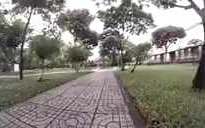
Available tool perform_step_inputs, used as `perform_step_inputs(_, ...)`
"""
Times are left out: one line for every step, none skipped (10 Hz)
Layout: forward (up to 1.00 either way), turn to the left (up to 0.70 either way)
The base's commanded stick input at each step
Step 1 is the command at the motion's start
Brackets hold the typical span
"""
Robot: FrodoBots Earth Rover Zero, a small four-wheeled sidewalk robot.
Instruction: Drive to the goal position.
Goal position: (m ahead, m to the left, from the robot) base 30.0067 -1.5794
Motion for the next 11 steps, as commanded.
perform_step_inputs(0.50,0.00)
perform_step_inputs(0.50,0.00)
perform_step_inputs(0.50,0.00)
perform_step_inputs(0.50,-0.18)
perform_step_inputs(0.50,-0.27)
perform_step_inputs(0.50,-0.27)
perform_step_inputs(0.50,-0.22)
perform_step_inputs(0.33,0.00)
perform_step_inputs(0.00,0.00)
perform_step_inputs(0.00,0.00)
perform_step_inputs(0.00,0.00)
